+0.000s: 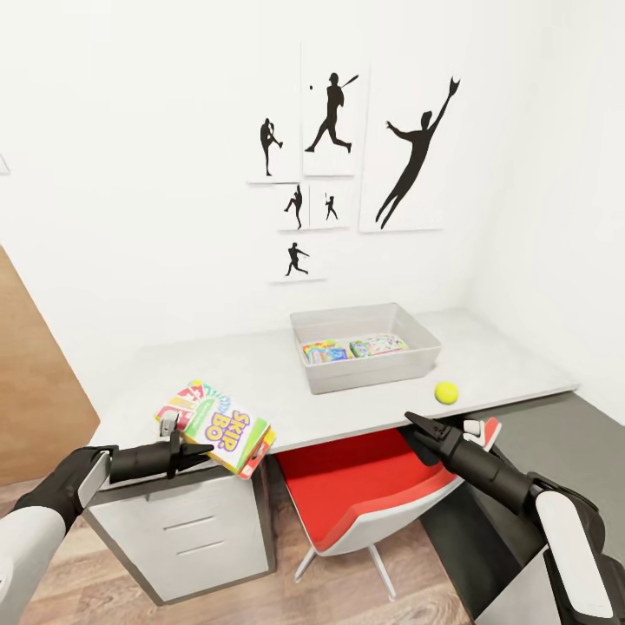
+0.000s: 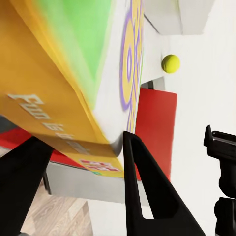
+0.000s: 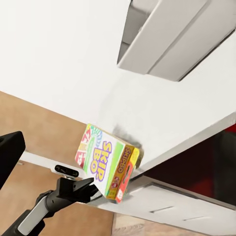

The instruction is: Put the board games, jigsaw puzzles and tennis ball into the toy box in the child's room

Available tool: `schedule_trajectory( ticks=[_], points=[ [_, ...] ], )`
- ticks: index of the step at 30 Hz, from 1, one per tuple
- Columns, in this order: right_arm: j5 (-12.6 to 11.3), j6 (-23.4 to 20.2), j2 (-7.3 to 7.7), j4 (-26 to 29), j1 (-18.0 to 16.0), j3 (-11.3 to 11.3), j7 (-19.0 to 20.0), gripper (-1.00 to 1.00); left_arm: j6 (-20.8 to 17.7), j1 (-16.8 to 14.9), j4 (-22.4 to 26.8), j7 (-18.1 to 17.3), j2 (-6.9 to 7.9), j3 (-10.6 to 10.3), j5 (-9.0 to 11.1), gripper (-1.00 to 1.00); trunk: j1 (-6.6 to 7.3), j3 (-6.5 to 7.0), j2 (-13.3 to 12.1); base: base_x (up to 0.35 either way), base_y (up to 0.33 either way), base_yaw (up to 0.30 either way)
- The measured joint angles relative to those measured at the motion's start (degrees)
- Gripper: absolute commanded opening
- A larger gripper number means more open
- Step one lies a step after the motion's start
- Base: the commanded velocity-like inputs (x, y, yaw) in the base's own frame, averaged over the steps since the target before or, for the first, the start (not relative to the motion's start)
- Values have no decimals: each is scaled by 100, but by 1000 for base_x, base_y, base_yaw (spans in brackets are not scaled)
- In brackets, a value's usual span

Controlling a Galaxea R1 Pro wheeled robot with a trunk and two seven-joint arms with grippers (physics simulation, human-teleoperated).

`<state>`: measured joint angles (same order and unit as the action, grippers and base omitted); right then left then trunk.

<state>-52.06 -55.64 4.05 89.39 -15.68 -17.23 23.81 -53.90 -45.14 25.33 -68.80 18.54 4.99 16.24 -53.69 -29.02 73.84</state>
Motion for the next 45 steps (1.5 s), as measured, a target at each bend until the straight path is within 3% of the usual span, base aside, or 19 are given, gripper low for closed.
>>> schedule_trajectory(
  ticks=[20,29,33,37,45],
  points=[
    [-2,-6,0,0,0,0,0,100,-33,-2,43,-122,6,14,11,-100,439,359,-803,0,0,0],
    [-2,-9,0,19,0,0,0,100,-275,-70,157,-889,8,30,13,-100,637,521,-1164,0,0,0],
    [-2,-13,7,32,0,0,6,100,-452,-85,685,-1130,-1,39,47,-100,725,593,-1324,0,0,0],
    [-2,-12,32,34,0,2,3,100,-500,-88,1032,-1184,-23,49,219,-100,813,665,-1485,0,0,0],
    [37,12,184,42,6,8,-11,100,-487,-88,1125,-1186,-40,91,536,-100,989,809,-1806,0,0,0]
  ],
)
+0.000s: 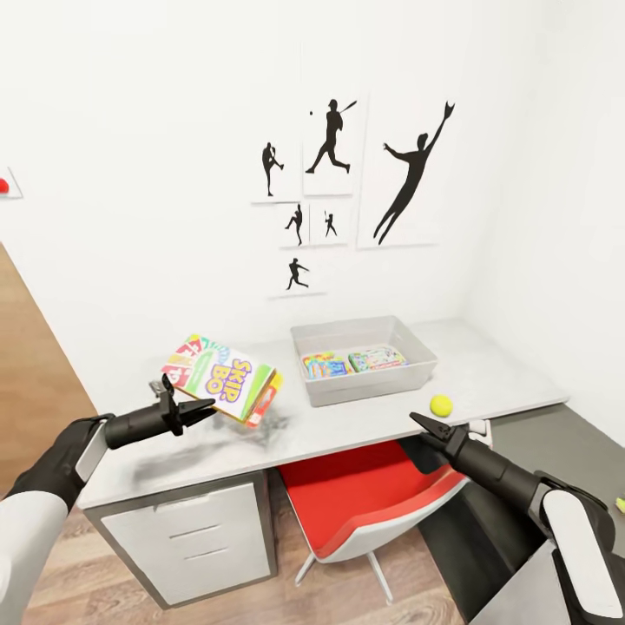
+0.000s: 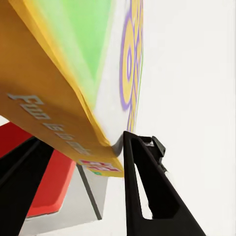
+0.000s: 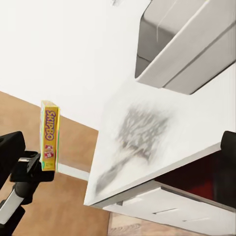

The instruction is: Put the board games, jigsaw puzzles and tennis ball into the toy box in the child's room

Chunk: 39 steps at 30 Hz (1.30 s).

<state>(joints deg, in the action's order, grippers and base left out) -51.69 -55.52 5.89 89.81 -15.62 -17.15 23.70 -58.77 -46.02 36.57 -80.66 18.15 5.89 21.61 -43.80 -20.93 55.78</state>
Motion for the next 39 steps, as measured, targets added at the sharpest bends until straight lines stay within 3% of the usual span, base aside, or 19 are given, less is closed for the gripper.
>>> schedule_trajectory(
  ticks=[11,20,39],
  points=[
    [-24,40,70,2,14,9,88,100,14,1,2,27,-57,380,97,-100,242,198,-442,0,0,0],
    [-18,87,70,2,21,10,454,100,33,1,-49,74,-130,412,88,-100,440,360,-803,0,0,0],
    [-10,89,71,2,22,8,840,100,25,0,-71,80,-112,420,90,-100,858,723,-1566,0,0,-35]
  ],
)
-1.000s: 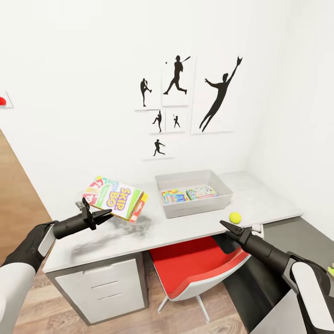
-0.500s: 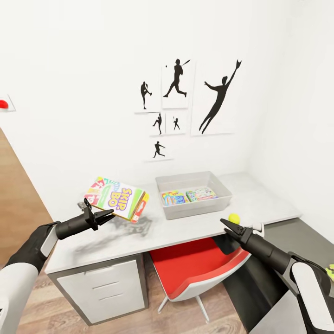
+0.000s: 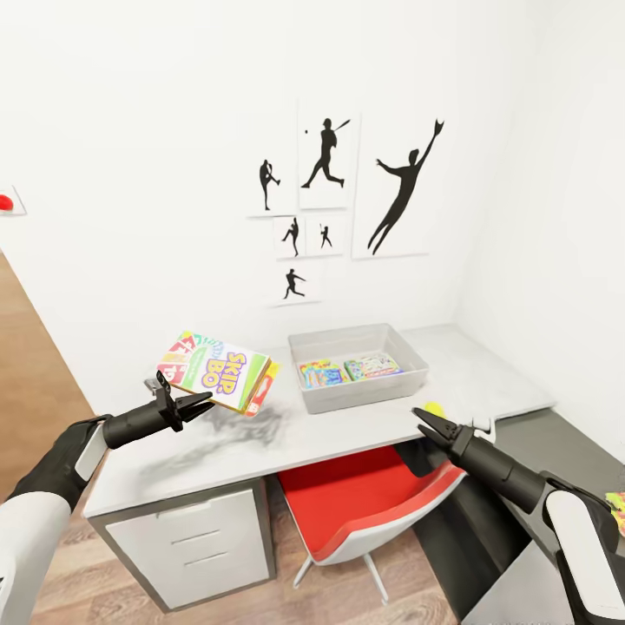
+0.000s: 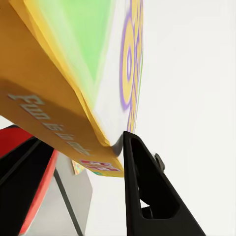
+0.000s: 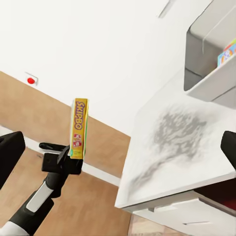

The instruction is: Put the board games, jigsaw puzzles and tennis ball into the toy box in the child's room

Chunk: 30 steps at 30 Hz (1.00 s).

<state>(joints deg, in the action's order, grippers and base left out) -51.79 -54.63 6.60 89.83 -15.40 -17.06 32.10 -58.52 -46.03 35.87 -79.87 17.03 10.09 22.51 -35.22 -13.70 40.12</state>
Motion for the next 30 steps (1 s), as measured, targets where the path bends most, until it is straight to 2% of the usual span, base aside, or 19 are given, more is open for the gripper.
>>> schedule_trajectory(
  ticks=[8,20,25,30],
  points=[
    [5,2,0,0,0,2,119,100,0,7,-1,2,8,-2,-3,-100,176,201,-322,0,0,-192],
    [33,3,2,-8,0,0,131,100,7,17,-3,5,25,1,-13,-100,177,287,-324,0,0,-199],
    [46,6,1,-9,-1,0,132,100,10,24,-17,5,36,1,-11,-100,176,296,-324,0,-53,-42],
    [49,8,0,-8,-1,0,132,100,12,26,-19,5,37,-1,-10,-100,176,297,-324,0,-231,-4]
  ],
)
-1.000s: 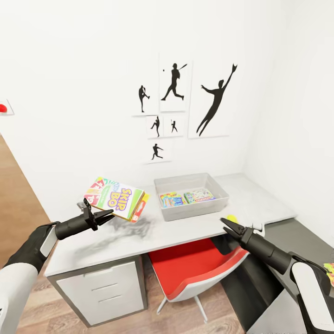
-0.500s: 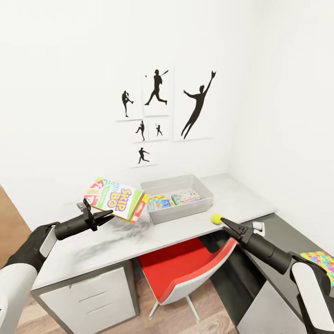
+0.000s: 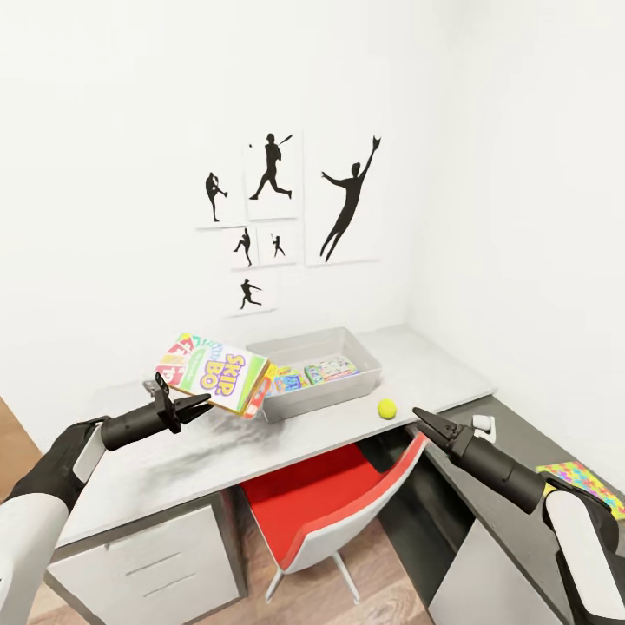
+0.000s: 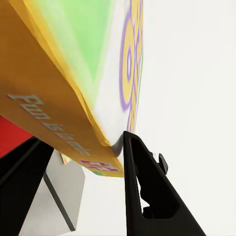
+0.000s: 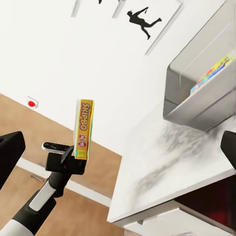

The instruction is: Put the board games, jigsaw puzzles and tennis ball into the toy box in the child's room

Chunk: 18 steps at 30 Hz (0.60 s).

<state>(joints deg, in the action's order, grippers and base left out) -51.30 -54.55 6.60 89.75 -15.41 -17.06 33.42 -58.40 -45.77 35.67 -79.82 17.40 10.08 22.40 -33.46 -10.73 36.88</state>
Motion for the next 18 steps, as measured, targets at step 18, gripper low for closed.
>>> schedule_trajectory(
  ticks=[18],
  points=[
    [1,2,9,-2,0,0,9,100,6,2,-79,2,8,2,-8,-100,3,0,1,113,-54,0]
  ],
)
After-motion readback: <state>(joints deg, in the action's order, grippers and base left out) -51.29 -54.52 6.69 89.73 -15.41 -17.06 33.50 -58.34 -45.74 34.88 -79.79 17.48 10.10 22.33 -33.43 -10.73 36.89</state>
